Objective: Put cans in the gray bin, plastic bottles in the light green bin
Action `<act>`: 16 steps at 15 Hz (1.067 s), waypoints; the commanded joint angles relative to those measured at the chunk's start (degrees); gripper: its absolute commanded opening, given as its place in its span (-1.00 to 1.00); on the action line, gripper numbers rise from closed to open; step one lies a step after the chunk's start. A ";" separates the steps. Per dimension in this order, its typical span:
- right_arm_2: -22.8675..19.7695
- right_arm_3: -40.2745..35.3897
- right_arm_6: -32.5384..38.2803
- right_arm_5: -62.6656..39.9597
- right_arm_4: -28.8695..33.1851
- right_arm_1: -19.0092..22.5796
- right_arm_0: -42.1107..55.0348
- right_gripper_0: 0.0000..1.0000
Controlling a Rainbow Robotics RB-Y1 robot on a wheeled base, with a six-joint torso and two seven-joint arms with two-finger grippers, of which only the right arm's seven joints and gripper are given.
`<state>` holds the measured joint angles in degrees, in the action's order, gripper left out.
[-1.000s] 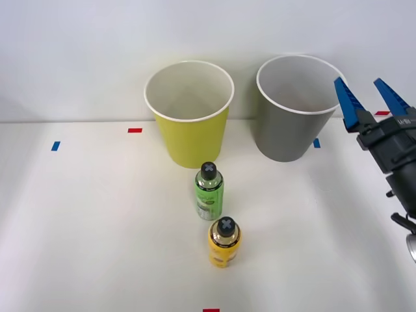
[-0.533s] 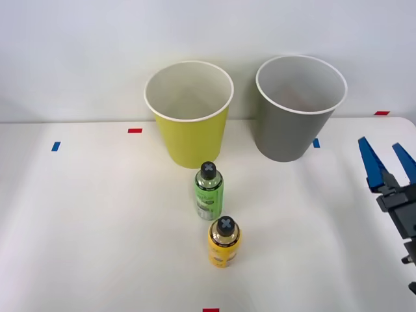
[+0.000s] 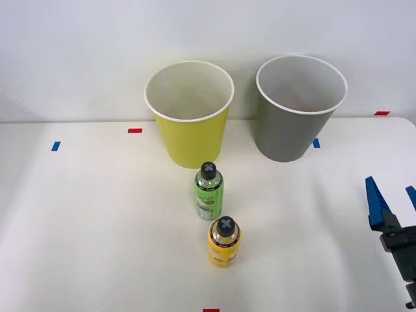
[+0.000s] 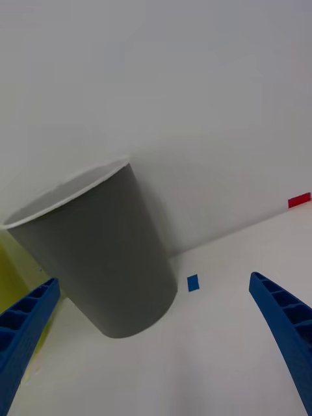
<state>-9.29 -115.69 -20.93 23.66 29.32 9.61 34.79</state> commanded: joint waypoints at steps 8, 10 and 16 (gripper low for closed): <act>-1.61 6.00 -15.02 0.77 8.04 -8.91 0.72 1.00; -0.56 8.73 -23.54 1.13 3.82 -8.91 -0.34 1.00; 1.99 14.79 -39.45 7.72 -4.53 -8.91 0.45 1.00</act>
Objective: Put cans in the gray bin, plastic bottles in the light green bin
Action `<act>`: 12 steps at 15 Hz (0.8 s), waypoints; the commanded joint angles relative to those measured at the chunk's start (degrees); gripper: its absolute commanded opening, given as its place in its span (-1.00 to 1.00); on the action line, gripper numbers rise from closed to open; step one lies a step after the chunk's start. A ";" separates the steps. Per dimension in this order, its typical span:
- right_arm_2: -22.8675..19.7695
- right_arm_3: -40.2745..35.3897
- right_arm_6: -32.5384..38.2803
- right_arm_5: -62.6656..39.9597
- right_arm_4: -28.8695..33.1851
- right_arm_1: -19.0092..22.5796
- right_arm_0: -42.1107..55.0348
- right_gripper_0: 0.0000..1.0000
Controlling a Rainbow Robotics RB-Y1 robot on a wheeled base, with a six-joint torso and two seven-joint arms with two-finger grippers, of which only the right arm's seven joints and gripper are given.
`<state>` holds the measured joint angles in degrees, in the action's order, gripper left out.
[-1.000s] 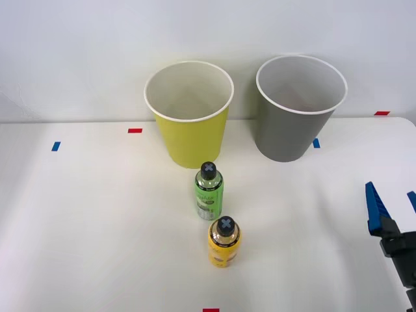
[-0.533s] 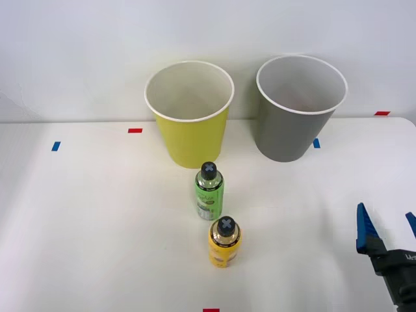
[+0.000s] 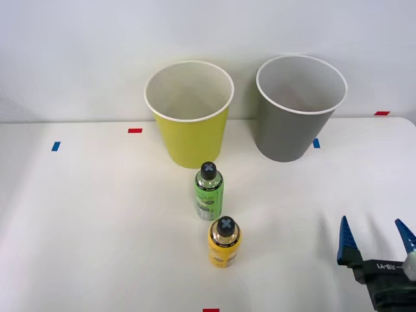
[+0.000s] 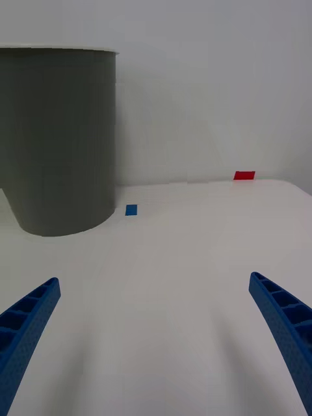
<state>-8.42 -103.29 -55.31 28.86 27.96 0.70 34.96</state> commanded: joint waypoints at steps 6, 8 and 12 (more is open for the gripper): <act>6.75 2.92 -12.02 3.92 -1.24 3.43 3.53 1.00; 9.39 2.92 -12.55 4.01 -1.24 5.80 3.71 1.00; 11.76 2.92 -13.51 4.01 -1.24 8.09 4.32 1.00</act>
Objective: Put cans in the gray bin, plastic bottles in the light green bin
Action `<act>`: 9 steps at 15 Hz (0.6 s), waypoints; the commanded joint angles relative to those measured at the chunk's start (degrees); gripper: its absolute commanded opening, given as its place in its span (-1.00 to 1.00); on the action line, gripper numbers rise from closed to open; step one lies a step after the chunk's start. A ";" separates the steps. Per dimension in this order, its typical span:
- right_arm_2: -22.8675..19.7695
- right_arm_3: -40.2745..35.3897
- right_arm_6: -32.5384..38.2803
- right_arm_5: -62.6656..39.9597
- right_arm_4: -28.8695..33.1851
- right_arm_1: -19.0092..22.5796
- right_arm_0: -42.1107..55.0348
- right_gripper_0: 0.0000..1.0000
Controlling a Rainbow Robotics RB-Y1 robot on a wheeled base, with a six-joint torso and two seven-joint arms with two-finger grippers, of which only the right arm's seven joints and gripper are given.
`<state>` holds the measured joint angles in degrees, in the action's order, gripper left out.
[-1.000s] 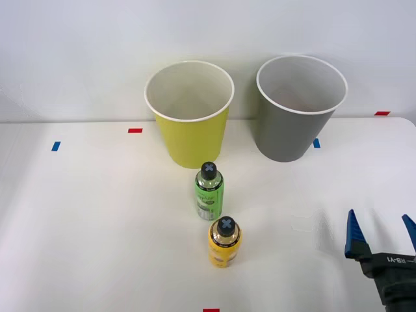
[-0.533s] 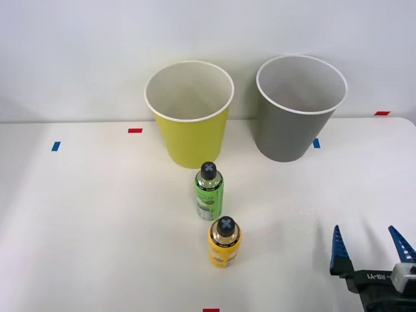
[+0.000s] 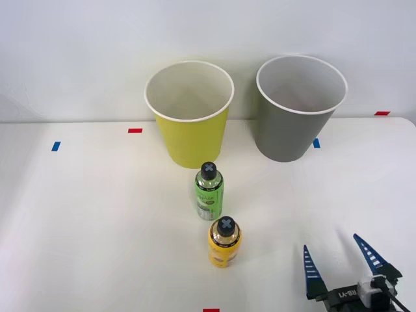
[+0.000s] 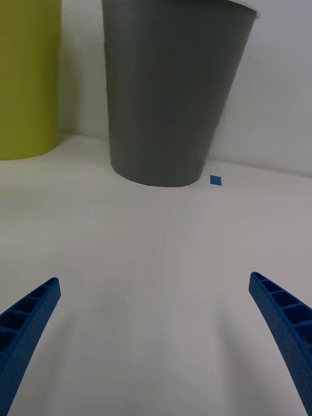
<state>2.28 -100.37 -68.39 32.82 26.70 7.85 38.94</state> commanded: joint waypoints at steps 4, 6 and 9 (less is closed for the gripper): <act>1.68 0.00 -1.13 0.84 0.11 1.29 1.31 1.00; 1.85 0.00 -1.13 1.02 0.02 1.29 2.28 1.00; 1.94 0.00 -0.87 1.89 -0.51 1.11 3.51 1.00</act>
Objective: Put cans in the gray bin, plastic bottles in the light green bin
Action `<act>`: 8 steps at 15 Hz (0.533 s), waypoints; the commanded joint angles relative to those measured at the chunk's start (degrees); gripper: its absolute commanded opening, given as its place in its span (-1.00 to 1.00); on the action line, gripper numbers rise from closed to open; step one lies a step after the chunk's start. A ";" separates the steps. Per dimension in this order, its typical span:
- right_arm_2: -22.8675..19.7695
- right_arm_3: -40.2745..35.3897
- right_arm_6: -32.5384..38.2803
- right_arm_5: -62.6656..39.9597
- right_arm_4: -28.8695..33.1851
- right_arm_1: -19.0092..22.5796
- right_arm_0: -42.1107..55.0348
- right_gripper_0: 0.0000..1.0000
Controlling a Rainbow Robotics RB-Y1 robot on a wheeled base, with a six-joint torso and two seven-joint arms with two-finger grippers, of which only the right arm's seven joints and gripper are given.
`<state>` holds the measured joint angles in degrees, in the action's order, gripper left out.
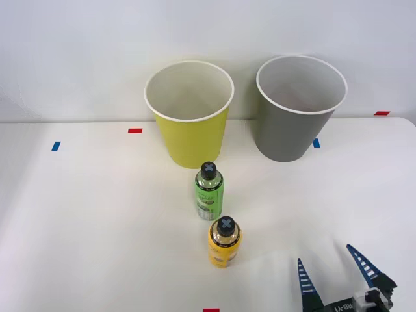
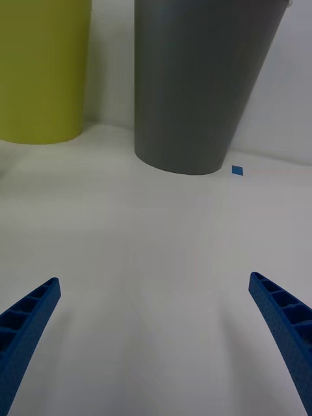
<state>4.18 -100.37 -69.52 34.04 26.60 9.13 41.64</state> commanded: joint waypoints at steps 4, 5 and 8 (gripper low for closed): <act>0.13 0.00 -0.01 0.67 -0.76 -0.08 1.08 1.00; 0.13 0.00 -0.01 0.67 -0.76 -0.08 1.08 1.00; 0.13 0.00 -0.01 0.67 -0.76 -0.08 1.08 1.00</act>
<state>4.30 -100.37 -69.52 34.72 25.85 9.05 42.72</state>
